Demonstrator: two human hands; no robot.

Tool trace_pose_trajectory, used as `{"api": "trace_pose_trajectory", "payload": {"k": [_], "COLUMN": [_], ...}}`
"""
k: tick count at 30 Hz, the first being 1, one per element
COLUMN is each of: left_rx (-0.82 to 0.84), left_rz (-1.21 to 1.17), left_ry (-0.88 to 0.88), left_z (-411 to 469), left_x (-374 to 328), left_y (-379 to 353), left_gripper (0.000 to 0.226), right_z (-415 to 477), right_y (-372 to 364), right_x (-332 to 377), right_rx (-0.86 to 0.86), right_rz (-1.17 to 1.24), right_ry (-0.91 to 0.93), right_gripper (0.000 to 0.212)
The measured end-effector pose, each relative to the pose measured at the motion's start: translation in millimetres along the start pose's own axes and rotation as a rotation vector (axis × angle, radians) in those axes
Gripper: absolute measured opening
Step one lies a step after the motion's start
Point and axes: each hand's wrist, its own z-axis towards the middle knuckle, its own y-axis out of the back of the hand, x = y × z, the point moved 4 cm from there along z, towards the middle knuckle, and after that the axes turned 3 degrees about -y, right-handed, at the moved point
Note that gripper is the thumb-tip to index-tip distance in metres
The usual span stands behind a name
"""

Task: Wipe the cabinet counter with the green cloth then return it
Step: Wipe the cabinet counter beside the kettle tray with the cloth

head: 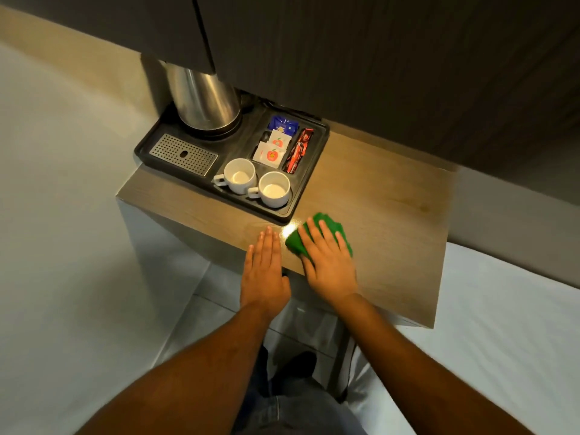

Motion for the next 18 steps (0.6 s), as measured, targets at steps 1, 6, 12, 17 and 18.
{"api": "trace_pose_trajectory", "payload": {"k": [1,6,12,17,18], "left_rx": [0.005,0.064,0.1,0.092,0.104], "left_rz": [0.018,0.046,0.042,0.019,0.016], "left_ry": [-0.037,-0.135,-0.192,-0.156,-0.158], "left_z": [0,4,14,11,11], "left_x": [-1,-5,-7,-10,-10], "left_y": [0,2,-3,0,1], "left_gripper": [0.108,0.108,0.114,0.117,0.118], "right_z": [-15,15,115,136,112], "right_y": [-2,36,58,33,28], "right_x": [-5,-106,-193,-80,-58], "right_rx": [0.012,-0.077,-0.12,-0.045,-0.024], "right_rz": [-0.012,-0.059,0.013,-0.007,0.004], "right_ry": [0.029,-0.259,-0.672,-0.265,-0.216], "right_gripper": [0.066,0.06,0.058,0.06,0.06]}}
